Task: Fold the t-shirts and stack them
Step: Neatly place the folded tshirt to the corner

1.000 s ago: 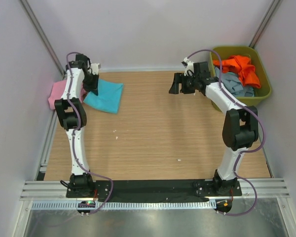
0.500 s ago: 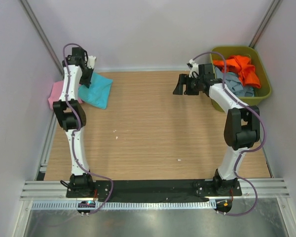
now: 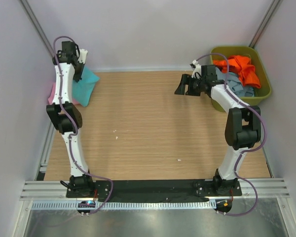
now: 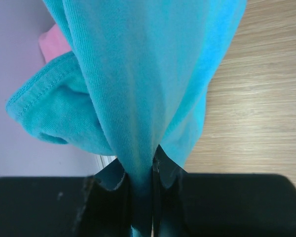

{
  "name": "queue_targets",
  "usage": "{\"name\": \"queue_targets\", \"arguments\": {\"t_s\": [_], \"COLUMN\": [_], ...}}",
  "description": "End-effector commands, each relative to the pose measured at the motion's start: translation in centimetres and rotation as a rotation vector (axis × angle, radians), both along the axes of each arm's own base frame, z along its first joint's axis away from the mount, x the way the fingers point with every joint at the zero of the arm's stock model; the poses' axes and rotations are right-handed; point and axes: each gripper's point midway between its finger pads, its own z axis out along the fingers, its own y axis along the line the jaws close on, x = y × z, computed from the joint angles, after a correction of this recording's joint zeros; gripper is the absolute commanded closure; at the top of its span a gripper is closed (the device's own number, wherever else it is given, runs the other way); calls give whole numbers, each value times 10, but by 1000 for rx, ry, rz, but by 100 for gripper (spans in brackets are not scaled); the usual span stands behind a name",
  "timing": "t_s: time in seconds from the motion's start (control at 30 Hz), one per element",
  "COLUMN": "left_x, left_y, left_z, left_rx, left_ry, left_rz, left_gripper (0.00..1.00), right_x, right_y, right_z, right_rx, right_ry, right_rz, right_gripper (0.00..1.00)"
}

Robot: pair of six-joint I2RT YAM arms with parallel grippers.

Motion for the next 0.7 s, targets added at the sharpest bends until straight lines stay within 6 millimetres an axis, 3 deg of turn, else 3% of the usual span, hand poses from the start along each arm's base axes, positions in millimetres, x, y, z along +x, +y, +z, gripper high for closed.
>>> {"name": "queue_targets", "arguments": {"t_s": [0.0,0.3,0.67], "left_x": [4,6,12], "left_y": [17,56,92], "left_z": [56,61,33], "left_rx": [68,147,153], "left_ry": [-144,-167,-141], "left_rz": [20,107,182], "left_gripper": [100,100,100], "right_x": [1,-1,-4], "right_y": [1,0,0], "right_z": [17,13,11], "right_rx": [26,30,30], "right_ry": [-53,-41,-38], "right_rz": [4,-1,-5], "right_gripper": [21,21,21]}}
